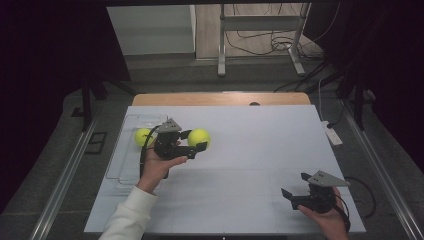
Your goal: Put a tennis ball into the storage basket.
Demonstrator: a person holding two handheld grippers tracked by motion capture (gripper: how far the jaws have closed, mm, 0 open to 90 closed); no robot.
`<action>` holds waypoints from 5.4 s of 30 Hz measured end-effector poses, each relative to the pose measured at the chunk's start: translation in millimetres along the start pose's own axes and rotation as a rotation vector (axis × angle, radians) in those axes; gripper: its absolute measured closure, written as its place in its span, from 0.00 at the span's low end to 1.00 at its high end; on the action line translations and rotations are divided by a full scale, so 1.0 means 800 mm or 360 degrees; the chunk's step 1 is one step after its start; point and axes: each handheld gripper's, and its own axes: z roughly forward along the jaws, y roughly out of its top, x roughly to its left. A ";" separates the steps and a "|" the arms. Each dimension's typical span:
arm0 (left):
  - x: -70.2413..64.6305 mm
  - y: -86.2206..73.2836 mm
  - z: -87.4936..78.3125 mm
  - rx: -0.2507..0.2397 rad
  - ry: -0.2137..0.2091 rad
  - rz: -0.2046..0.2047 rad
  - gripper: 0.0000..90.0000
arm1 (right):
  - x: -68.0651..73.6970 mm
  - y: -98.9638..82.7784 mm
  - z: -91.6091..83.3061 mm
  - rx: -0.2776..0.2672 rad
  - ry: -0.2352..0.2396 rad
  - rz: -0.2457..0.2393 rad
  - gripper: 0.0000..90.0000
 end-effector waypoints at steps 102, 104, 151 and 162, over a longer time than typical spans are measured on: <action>0.097 -0.058 -0.115 -0.0059 0.0505 -0.0323 0.30 | 0.000 0.001 -0.002 -0.0006 -0.0017 -0.0014 0.08; 0.098 -0.059 -0.117 -0.0058 0.0506 -0.0324 0.30 | 0.001 0.001 -0.002 -0.0007 -0.0016 -0.0014 0.08; 0.121 -0.079 -0.110 0.0254 0.0715 -0.0335 0.29 | 0.001 0.001 -0.002 -0.0004 -0.0016 -0.0019 0.08; 0.124 -0.082 -0.105 0.0355 0.0721 -0.0348 0.29 | 0.001 0.001 -0.001 0.0001 -0.0013 -0.0020 0.08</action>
